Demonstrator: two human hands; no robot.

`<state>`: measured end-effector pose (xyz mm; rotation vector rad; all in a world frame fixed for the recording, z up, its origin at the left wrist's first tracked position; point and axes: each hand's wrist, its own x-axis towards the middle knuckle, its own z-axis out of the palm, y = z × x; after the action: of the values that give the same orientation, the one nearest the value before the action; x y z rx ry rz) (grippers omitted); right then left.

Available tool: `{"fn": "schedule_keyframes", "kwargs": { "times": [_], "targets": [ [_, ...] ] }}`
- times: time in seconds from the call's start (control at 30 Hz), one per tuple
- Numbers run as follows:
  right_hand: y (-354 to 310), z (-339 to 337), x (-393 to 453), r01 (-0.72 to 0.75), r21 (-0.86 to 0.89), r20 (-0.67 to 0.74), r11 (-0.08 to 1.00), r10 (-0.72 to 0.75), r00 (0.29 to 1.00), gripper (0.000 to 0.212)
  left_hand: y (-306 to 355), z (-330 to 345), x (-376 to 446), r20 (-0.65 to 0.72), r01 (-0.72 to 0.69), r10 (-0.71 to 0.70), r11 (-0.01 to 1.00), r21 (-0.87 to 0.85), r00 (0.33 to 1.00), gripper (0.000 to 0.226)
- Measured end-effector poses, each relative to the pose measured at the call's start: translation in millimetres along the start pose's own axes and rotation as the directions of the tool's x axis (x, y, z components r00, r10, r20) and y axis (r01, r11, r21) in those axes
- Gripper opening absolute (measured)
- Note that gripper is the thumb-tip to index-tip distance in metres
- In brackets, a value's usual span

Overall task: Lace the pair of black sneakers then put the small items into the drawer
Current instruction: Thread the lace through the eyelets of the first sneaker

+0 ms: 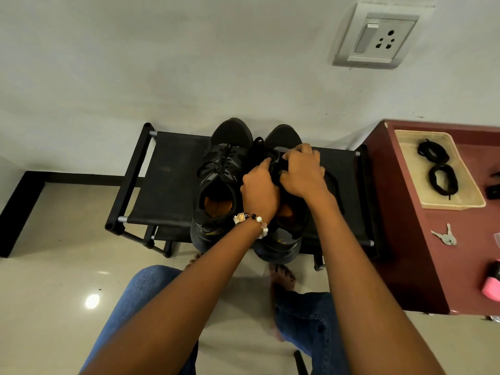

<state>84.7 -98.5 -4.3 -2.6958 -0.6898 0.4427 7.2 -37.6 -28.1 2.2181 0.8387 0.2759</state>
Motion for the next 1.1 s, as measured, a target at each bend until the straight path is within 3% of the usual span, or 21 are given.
{"fn": "schedule_keyframes", "kwargs": {
  "times": [0.1,0.2,0.27,0.43,0.53,0.6,0.63,0.67,0.73,0.8,0.83,0.93,1.0,1.1],
  "targets": [
    [6.6,-0.4,6.6,-0.033,0.264,-0.04,0.964,0.045,0.998,0.019,1.9,6.9,4.5,0.042,-0.004,-0.003,0.987,0.159,0.999,0.048],
    [8.5,-10.9,2.8,-0.155,0.654,0.055,0.74,0.159,0.986,0.006,8.1,10.0,4.7,0.092,0.011,-0.036,0.966,0.26,0.995,0.048],
    [7.4,-22.2,-2.1,-0.165,0.783,0.115,0.6,0.121,0.986,0.019,11.1,10.5,2.9,0.105,0.034,-0.065,0.961,0.273,0.992,0.051],
    [0.6,-61.4,-17.8,-0.018,0.958,0.003,0.285,0.055,0.998,0.021,17.1,9.3,-0.7,0.115,0.049,-0.083,0.961,0.273,0.99,0.054],
    [-3.8,-86.5,-23.2,0.153,0.988,-0.153,-0.006,0.017,0.988,0.017,17.3,7.8,-2.5,0.125,0.046,-0.082,0.962,0.268,0.989,0.057],
    [-6.6,-95.9,-24.4,0.287,0.952,-0.287,-0.103,0.009,0.958,0.014,16.8,8.2,-3.6,0.129,0.036,-0.073,0.963,0.268,0.989,0.058],
    [-6.9,-95.1,-23.1,0.35,0.934,-0.35,-0.072,0.006,0.937,0.012,16.4,8.5,-3.5,0.134,0.029,-0.067,0.963,0.269,0.989,0.059],
    [-5.8,-91.0,-20.5,0.4,0.915,-0.401,0.044,0.007,0.916,0.01,15.5,8.4,-2.6,0.138,0.024,-0.062,0.964,0.266,0.988,0.061],
    [0.4,-75.0,-11.0,0.414,0.779,-0.464,0.471,-0.011,0.886,0.012,11.3,6.7,-0.6,0.132,0.019,-0.052,0.97,0.24,0.99,0.064],
    [10.5,-50.8,2.9,0.312,0.392,-0.42,0.865,-0.133,0.898,0.029,7.0,2.1,-1.3,0.108,0.013,-0.03,0.987,0.157,0.994,0.065],
    [13.4,-38.6,7.1,0.251,0.196,-0.327,0.948,-0.178,0.928,0.034,6.0,-0.6,-2.7,0.09,0.011,-0.02,0.995,0.098,0.996,0.064],
    [8.9,-12.0,11.6,0.206,-0.11,-0.114,0.972,-0.219,0.969,0.035,4.8,-5.1,-5.2,0.05,0.023,-0.023,1.0,-0.012,0.998,0.06],
    [3.9,-6.4,13.6,0.161,-0.187,-0.111,0.969,-0.184,0.977,0.031,4.9,-5.2,-4.2,0.045,0.041,-0.039,0.999,-0.036,0.998,0.059],
    [-0.3,-5.4,13.3,0.071,-0.148,-0.186,0.986,-0.098,0.978,0.026,4.6,-5.7,-4.9,0.044,0.043,-0.04,0.997,-0.06,0.998,0.059]
  ]
}}
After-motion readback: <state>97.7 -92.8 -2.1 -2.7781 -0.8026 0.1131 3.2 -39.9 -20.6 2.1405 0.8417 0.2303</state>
